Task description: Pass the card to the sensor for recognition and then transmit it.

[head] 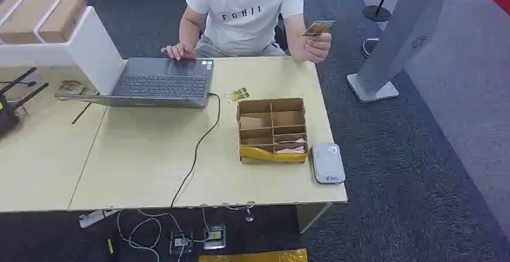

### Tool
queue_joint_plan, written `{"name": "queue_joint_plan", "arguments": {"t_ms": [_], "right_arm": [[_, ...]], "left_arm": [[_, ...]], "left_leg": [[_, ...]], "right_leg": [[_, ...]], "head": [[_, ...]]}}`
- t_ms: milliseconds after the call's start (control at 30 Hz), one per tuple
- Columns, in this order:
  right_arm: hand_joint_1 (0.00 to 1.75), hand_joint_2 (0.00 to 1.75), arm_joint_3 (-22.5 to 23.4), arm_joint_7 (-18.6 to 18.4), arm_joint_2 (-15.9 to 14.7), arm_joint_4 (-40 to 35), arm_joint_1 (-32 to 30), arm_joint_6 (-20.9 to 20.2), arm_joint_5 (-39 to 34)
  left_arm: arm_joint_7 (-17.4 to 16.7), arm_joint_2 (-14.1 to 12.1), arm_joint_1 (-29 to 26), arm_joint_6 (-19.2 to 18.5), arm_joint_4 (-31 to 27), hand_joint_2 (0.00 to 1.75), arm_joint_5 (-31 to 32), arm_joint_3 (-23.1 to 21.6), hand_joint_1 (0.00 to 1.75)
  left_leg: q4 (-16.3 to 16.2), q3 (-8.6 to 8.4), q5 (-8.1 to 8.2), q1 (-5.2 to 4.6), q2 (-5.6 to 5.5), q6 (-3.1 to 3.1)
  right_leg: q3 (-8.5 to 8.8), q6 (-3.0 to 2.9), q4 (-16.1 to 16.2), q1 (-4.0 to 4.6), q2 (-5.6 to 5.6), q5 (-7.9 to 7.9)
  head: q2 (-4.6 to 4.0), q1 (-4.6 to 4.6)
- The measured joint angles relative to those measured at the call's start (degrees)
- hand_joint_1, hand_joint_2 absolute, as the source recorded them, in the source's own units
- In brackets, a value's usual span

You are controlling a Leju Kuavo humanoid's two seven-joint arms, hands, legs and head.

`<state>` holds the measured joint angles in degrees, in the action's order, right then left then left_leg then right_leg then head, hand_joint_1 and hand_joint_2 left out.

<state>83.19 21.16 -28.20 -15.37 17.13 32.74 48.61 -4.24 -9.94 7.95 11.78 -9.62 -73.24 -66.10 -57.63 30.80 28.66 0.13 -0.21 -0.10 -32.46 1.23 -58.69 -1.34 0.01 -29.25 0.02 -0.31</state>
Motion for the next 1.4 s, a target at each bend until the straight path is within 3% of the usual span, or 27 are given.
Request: {"name": "queue_joint_plan", "arguments": {"t_ms": [100,300,500,667,767,933,1033,1133,1267,1300,1400], "right_arm": [[0.00,0.00,-0.96,-1.67,-2.77,-3.67,-0.07,-3.15,-5.14],[0.00,0.00,-8.47,-14.46,-6.93,-18.06,-3.17,-10.25,-21.73],[0.00,0.00,-22.26,-26.93,-15.67,-37.36,-3.57,-7.47,-29.15],[0.00,0.00,-34.96,-29.55,-21.57,-51.79,-2.39,-6.53,-28.17],[0.00,0.00,-44.27,-33.77,-25.67,-60.68,2.08,-8.24,-25.74],[0.00,0.00,-55.61,-35.30,-29.29,-69.20,5.52,-8.65,-25.31],[0.00,0.00,-60.62,-34.80,-30.62,-71.77,8.96,-13.14,-26.86],[0.00,0.00,-69.15,-35.21,-31.84,-74.27,15.90,-19.59,-25.59],[0.00,0.00,-78.35,-34.88,-32.28,-76.17,22.12,-21.08,-23.45],[0.00,1.75,-80.27,-34.36,-32.43,-76.47,23.38,-22.38,-23.03],[0.00,1.75,-87.79,-33.59,-32.06,-77.39,29.21,-28.40,-22.20]], "left_arm": [[0.00,0.17,0.00,-0.02,0.00,0.00,-0.11,0.00,0.00],[-0.37,0.44,-0.03,1.29,0.00,0.00,-0.52,0.00,0.00],[-0.37,0.44,0.40,1.53,0.00,0.00,0.20,0.00,0.00],[0.13,0.57,0.51,0.85,0.00,0.00,1.34,-0.04,0.00],[0.68,0.57,0.64,0.11,0.00,0.00,1.95,-0.28,0.00],[0.87,0.72,0.70,-0.15,0.00,0.00,2.14,-0.33,0.00],[1.70,0.59,0.59,-0.17,0.00,0.00,2.40,-0.33,0.00],[2.27,0.22,0.74,-0.59,0.00,0.00,2.62,-0.35,0.00],[2.54,0.04,0.66,-0.81,0.02,0.00,2.78,-0.42,0.00],[2.54,-0.07,0.61,-0.79,0.00,0.00,2.93,-0.44,0.00],[2.56,-0.28,0.69,-1.07,0.00,0.00,3.24,-0.77,0.00]], "left_leg": [[-0.01,-0.01,0.01,-0.05,-0.01,0.05],[0.01,0.11,0.07,-0.08,0.10,0.13],[0.02,0.13,-0.02,-0.51,0.21,0.38],[0.02,0.25,-0.15,-0.53,0.14,0.44],[0.03,0.34,-0.29,-0.53,-0.11,0.45],[0.00,0.39,-0.43,-0.38,-0.68,0.42],[0.01,0.63,-0.42,-0.44,-0.71,0.42],[0.02,0.61,-0.42,-0.40,-0.64,0.42],[0.01,0.60,-0.47,-0.35,-0.83,0.38],[0.01,0.62,-0.47,-0.36,-0.83,0.38],[0.02,0.73,-0.47,-0.35,-0.80,0.37]], "right_leg": [[0.00,0.00,0.00,-0.05,-0.03,0.00],[0.00,0.01,-0.03,-0.08,0.07,0.00],[-0.13,0.04,-0.34,-0.50,0.06,0.00],[-0.12,0.17,-0.39,-0.52,-0.02,0.08],[-0.17,0.18,-0.41,-0.52,-0.20,0.09],[-0.19,0.18,-0.35,-0.35,-0.70,0.09],[-0.24,0.18,-0.37,-0.42,-0.78,0.09],[-0.31,0.18,-0.37,-0.38,-0.66,0.09],[-0.33,0.18,-0.37,-0.32,-0.90,0.09],[-0.33,0.18,-0.37,-0.33,-0.90,0.09],[-0.35,0.18,-0.38,-0.32,-0.88,0.09]], "head": [[0.00,0.00],[0.00,-0.04],[0.00,0.04],[0.00,-0.04],[0.00,0.07],[0.00,-0.13],[0.00,-0.13],[0.00,-0.11],[0.00,-0.11],[0.00,-0.13],[0.00,-0.20]]}}
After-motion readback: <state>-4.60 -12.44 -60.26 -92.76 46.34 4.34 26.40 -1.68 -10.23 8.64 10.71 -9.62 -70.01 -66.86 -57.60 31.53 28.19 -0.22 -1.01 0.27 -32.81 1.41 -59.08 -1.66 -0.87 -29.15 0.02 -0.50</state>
